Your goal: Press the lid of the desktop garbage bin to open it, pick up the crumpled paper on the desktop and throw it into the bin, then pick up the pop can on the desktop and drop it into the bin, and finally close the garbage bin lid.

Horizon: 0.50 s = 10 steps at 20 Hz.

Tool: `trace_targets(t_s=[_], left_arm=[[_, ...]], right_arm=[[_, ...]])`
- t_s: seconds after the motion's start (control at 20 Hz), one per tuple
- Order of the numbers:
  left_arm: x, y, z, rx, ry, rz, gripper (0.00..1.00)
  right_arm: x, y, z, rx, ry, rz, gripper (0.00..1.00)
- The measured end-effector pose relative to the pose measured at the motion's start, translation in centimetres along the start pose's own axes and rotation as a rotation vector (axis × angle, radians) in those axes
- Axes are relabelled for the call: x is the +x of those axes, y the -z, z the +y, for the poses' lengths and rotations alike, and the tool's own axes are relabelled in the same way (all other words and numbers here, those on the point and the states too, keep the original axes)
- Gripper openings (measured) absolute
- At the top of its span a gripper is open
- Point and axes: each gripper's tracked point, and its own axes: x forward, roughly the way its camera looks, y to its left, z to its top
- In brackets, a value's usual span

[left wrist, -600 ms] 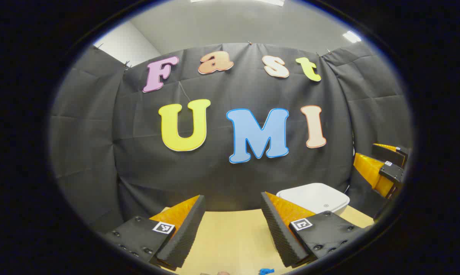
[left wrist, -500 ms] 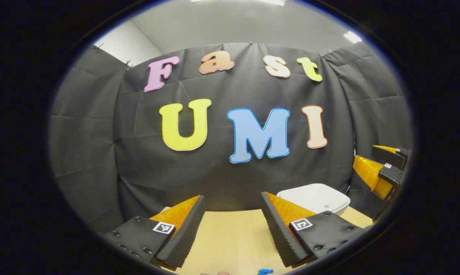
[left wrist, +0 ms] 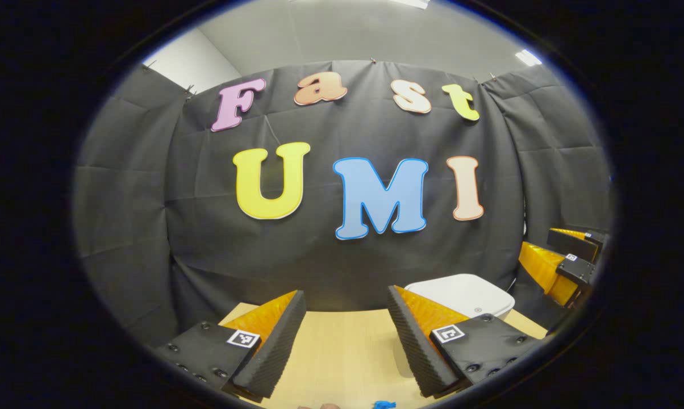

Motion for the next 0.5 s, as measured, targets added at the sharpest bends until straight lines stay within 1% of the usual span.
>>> trace_targets(t_s=[0.1, 0.15, 0.3, 0.35, 0.4, 0.5], left_arm=[[0.09, -0.08, -0.46, -0.001, 0.003, 0.0, 0.89], [0.17, 0.03, -0.54, -0.005, 0.004, 0.0, 0.94], [0.27, 0.28, -0.82, -0.013, 0.002, 0.005, 0.95], [0.28, 0.26, -0.86, -0.013, -0.001, 0.003, 0.92], [0.29, 0.17, -0.91, -0.013, -0.002, 0.001, 0.95], [0.31, -0.11, -0.96, -0.011, -0.006, -0.004, 0.94]], right_arm=[[0.15, 0.3, -0.02, 0.005, -0.005, 0.006, 1.0], [0.26, 0.36, -0.03, 0.006, -0.007, 0.008, 0.97], [0.46, 0.38, -0.09, 0.006, -0.01, 0.011, 0.97], [0.56, 0.6, -0.13, 0.007, -0.012, 0.013, 0.97], [0.66, 0.73, -0.05, 0.01, -0.016, 0.018, 0.97], [0.74, 1.0, -0.06, 0.015, -0.02, 0.027, 0.97]])
